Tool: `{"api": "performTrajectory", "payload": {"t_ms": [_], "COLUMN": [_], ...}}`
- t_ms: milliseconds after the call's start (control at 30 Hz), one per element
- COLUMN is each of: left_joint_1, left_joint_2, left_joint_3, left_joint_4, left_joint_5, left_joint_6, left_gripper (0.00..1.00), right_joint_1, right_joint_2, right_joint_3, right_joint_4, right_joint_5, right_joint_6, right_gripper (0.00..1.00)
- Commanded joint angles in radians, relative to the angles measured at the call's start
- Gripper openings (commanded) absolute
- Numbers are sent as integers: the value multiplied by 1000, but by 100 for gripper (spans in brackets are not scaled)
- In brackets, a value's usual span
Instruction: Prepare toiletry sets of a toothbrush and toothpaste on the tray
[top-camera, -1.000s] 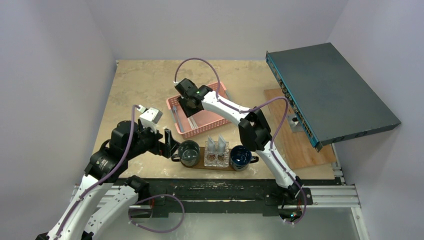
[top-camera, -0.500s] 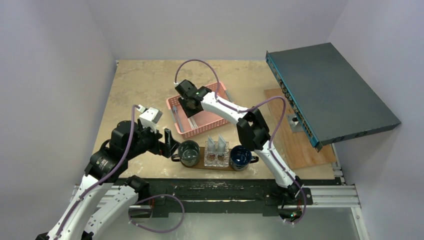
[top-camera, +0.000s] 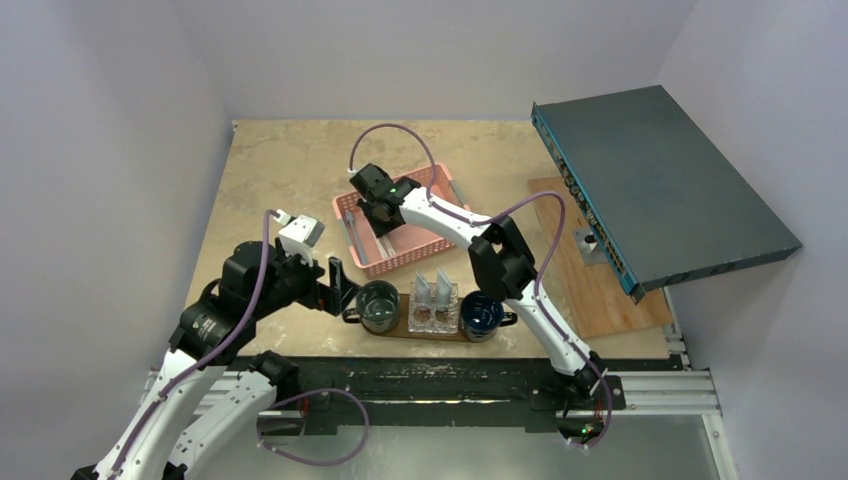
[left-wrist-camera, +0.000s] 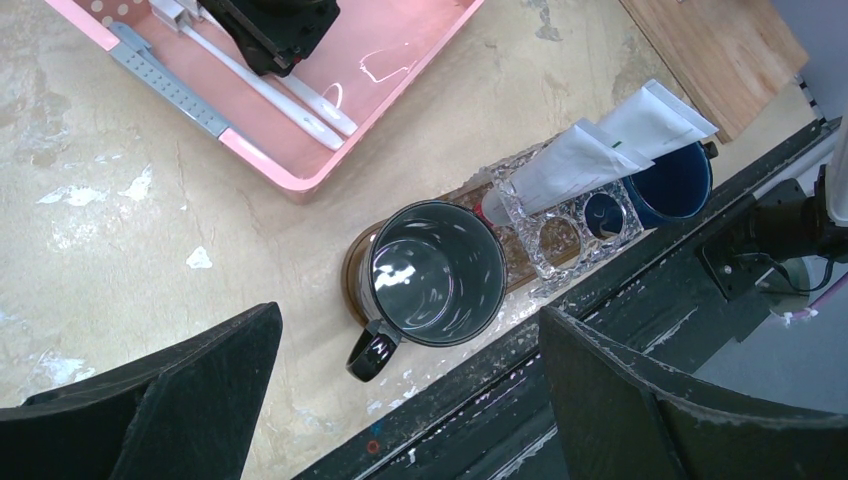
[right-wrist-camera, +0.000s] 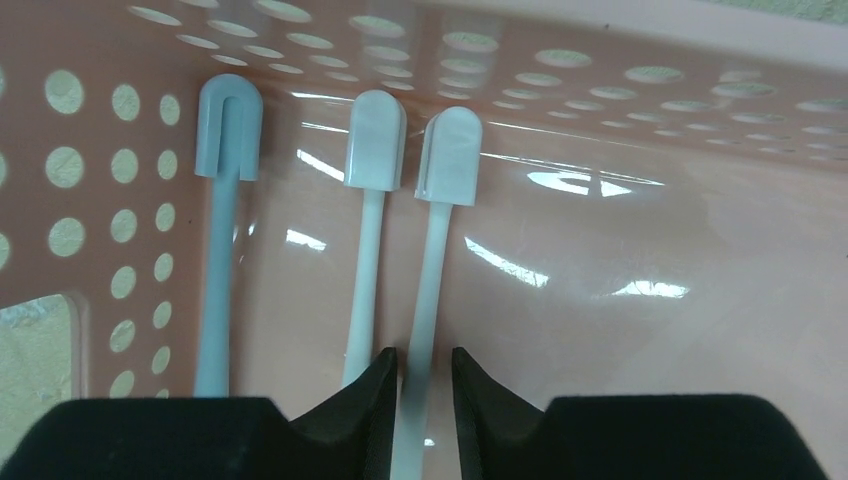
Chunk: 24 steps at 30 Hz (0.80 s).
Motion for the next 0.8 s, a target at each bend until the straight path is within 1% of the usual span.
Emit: {"api": "performTrajectory", "payload": {"t_ms": [0, 167, 200, 433, 767], "left_joint_1": [3, 2, 3, 3, 4], "left_joint_2": [0, -1, -1, 1, 5], "left_joint_3": [9, 8, 8, 8, 9], "left_joint_4": [6, 6, 7, 6, 8], "left_joint_5": [-7, -7, -7, -8, -6], "left_joint_6": [2, 3, 3, 2, 1], "left_gripper": [100, 100, 100, 100, 100], "right_joint_1": [-4, -4, -4, -5, -5], "right_joint_2": [4, -3, -6, -40, -185], "right_joint_3": [-19, -38, -40, -39, -96], "right_joint_4": [3, 9, 9, 19, 63], "right_joint_5": [19, 25, 26, 43, 96], "right_joint_6": [-1, -3, -4, -12, -14], "right_gripper": [24, 2, 0, 0, 0]}}
